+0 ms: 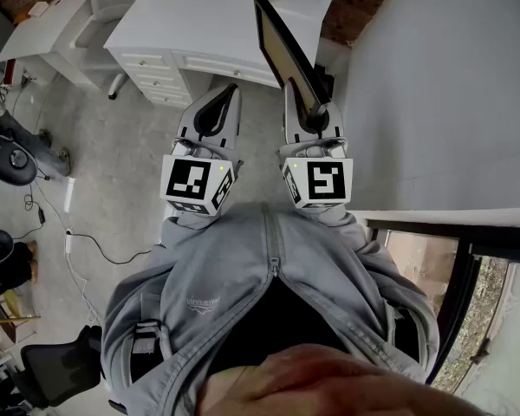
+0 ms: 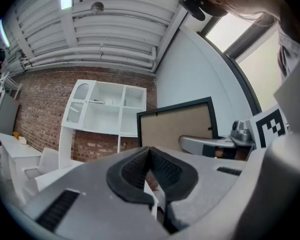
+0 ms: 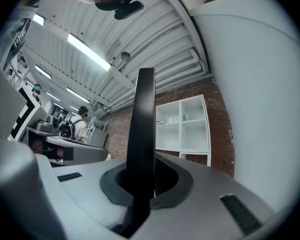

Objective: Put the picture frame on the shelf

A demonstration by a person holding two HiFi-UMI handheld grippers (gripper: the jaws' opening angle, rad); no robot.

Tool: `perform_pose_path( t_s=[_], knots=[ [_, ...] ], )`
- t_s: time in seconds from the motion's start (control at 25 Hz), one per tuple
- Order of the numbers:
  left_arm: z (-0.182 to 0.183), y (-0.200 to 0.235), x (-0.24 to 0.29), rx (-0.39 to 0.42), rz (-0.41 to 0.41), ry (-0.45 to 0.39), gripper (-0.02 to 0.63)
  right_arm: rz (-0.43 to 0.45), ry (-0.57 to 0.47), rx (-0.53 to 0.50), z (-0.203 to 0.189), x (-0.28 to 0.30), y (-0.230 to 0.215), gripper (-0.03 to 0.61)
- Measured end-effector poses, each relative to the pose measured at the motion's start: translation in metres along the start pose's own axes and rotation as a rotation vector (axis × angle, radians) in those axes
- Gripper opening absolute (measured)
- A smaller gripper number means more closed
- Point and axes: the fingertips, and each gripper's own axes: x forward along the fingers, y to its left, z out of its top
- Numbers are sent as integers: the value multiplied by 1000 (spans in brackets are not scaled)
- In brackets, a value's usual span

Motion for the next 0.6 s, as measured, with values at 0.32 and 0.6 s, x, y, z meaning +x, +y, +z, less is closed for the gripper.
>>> perform_pose_path(
  t_s=[0.32, 0.6],
  knots=[
    [-2, 17, -5, -2, -1, -3, 8, -1, 4, -5, -2, 10, 14, 34],
    [-5, 41, -11, -8, -19, -11, 8, -21, 1, 34, -4, 25, 28, 34]
  ],
)
